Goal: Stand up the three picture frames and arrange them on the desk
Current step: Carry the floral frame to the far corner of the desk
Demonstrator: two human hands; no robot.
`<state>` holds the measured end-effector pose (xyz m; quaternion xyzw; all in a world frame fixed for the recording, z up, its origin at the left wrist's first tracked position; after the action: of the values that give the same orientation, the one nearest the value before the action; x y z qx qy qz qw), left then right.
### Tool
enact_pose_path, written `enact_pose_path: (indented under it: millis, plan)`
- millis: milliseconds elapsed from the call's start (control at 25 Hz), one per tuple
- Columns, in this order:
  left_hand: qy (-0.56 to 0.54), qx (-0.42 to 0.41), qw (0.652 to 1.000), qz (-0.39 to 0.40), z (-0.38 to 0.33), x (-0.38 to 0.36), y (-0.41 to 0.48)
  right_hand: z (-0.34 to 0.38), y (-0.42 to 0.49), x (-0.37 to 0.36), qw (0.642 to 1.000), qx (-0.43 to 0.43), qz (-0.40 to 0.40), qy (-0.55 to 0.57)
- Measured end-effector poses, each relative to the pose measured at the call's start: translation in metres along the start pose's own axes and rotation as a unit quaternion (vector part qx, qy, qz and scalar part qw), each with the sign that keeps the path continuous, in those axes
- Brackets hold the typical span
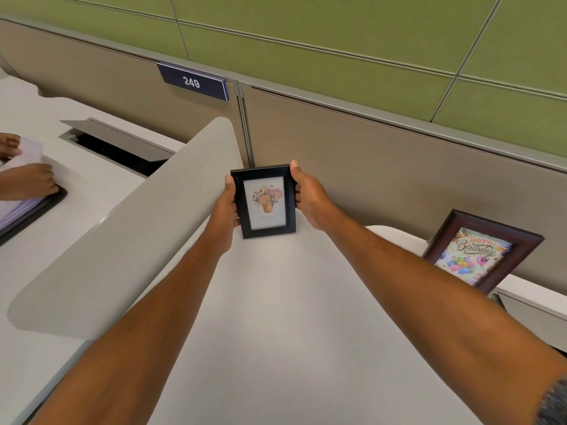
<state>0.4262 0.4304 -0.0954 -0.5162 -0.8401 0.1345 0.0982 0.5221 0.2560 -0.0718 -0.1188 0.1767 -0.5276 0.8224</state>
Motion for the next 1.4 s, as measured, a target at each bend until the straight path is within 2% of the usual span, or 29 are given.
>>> enact_pose_path:
  millis: [360,600,1000,1200,1400]
  plan:
    - [0.002,0.019,1.0,0.004,0.011,0.012,-0.002,-0.004,-0.001,-0.003,0.999,0.007,-0.004,-0.035]
    - [0.009,0.055,0.998,-0.037,0.044,0.042,-0.031,-0.009,-0.028,0.028,0.998,0.014,-0.033,-0.059]
    - [-0.013,0.092,0.994,-0.052,0.075,0.038,-0.158,-0.037,-0.175,0.078,0.993,0.0,-0.092,-0.078]
    - [0.057,0.066,0.996,-0.015,0.078,0.003,-0.232,-0.048,-0.263,0.095,0.962,0.03,-0.122,-0.243]
    - [0.095,0.073,0.992,0.044,0.082,-0.045,-0.29,-0.06,-0.334,0.123,0.942,0.025,-0.129,-0.31]
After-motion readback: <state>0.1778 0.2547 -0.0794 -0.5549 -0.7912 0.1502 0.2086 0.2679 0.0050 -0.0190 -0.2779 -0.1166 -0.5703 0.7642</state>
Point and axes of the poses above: each hand's wrist, its own y-axis towards the middle knuckle, its own x-axis out of the back of the hand, z = x × y, the point moved 8 cm from there along y, towards the middle knuckle, and after that the axes turned 5 degrees about y, right-handed, at the moved point
